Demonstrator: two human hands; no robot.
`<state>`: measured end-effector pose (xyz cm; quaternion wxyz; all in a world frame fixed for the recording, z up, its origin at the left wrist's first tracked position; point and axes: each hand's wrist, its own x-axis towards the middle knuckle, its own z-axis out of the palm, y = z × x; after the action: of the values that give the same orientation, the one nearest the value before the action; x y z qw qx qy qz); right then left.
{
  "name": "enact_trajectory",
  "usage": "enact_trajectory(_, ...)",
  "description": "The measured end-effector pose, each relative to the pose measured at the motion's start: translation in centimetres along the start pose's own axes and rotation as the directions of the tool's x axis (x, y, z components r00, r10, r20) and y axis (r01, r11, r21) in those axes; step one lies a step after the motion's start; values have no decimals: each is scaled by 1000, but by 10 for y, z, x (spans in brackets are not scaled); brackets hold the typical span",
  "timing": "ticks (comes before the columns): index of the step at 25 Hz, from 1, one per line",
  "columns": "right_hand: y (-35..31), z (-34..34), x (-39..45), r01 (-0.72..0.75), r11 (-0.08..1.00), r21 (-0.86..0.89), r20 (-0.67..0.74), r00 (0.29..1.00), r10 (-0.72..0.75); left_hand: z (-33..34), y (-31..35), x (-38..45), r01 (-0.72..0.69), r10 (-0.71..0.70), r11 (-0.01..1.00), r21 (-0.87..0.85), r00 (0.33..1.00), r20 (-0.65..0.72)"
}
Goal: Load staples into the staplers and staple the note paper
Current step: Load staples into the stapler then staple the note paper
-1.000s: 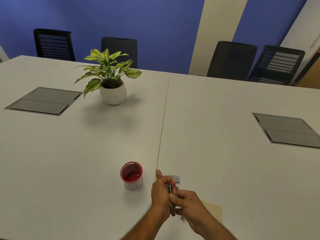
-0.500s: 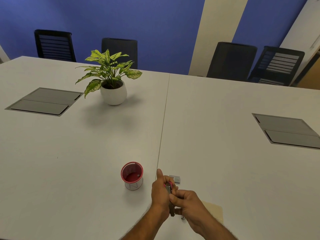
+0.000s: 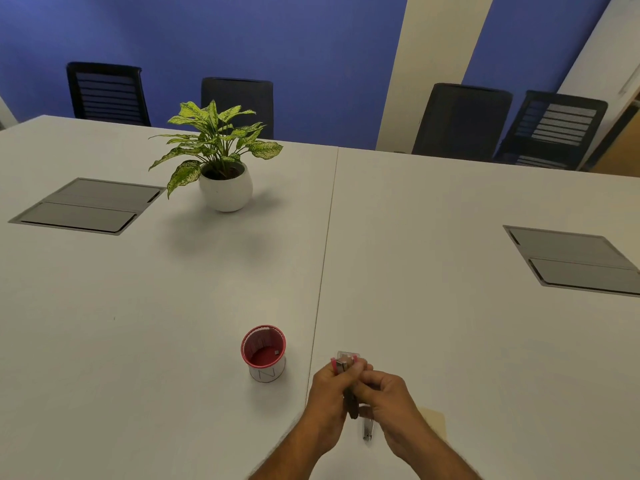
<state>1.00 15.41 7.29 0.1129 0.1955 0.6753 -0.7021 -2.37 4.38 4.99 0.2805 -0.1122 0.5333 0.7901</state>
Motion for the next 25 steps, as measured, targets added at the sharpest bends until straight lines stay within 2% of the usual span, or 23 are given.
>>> enact_trajectory(3,15,-11,7,49,989,-138,-153,986,-71,1,-1,3,33,-34,999,-16,996,-83)
enact_trajectory(6,42,-41,16,24,890,-454,-313,932,-184,-6,-4,10,74,-66,997,26,973,-222)
enact_trajectory(9,75,-79,19,-95,714,-693,-324,927,-191,-14,-9,13,95,-85,995,25,960,-267)
enact_trajectory(12,93,-107,21,-137,509,-850,-243,959,-147,-17,-12,14,128,-118,992,8,939,-323)
enact_trajectory(15,97,-121,27,-117,358,-926,-150,987,-64,-17,-13,15,136,-133,991,-16,930,-343)
enact_trajectory(19,92,-123,36,-141,254,-957,-147,989,-3,-17,-15,15,129,-126,991,-16,924,-360)
enact_trajectory(25,81,-126,47,-148,233,-961,-141,989,46,-16,-15,17,110,-112,994,-26,923,-369)
